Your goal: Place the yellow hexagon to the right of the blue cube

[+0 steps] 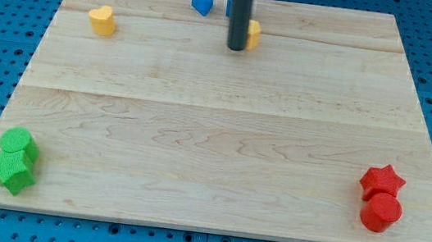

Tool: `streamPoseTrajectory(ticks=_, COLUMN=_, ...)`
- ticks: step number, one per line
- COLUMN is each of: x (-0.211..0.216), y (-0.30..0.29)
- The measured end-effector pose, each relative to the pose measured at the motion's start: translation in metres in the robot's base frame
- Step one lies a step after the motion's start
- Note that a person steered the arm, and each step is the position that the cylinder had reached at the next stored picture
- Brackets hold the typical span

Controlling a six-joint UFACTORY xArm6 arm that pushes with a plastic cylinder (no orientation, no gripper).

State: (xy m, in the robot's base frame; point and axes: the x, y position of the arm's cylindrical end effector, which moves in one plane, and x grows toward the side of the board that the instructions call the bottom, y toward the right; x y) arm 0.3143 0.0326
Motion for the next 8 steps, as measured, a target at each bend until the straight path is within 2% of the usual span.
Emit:
streamPoseTrajectory(ticks=1, x=0.000, y=0.015)
streamPoseTrajectory(ticks=2, x=-0.006, y=-0.018)
streamPoseTrajectory(ticks=3, x=-0.020, y=-0.024)
streamPoseTrajectory(ticks=5, x=-0.026, y=0.043)
streamPoseTrajectory(ticks=6, x=-0.030, y=0.005)
streamPoseTrajectory(ticks=8, x=-0.042, y=0.072)
